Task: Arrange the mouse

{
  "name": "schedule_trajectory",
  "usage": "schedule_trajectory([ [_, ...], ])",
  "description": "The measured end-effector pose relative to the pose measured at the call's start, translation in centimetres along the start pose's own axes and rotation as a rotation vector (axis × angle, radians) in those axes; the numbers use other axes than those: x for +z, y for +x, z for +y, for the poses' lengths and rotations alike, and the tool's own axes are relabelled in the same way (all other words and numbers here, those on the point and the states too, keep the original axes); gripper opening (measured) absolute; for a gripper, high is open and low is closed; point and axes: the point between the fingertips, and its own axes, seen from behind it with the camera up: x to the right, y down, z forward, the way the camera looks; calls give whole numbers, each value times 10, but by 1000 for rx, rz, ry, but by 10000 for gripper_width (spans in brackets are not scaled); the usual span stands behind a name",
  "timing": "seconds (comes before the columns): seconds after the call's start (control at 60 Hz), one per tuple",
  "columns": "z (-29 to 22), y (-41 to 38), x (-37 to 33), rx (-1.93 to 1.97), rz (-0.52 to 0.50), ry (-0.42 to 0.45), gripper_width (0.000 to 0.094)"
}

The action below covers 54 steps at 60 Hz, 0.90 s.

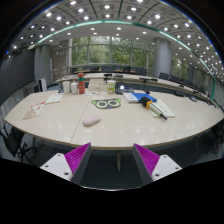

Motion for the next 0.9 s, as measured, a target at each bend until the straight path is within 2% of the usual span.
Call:
schedule_trajectory([
  [0.3, 12, -36, 45, 67, 68, -85, 852],
  [0.533, 7, -111, 135, 118, 16, -66, 850],
  [0.9, -30, -139, 270, 109, 40, -66, 848],
])
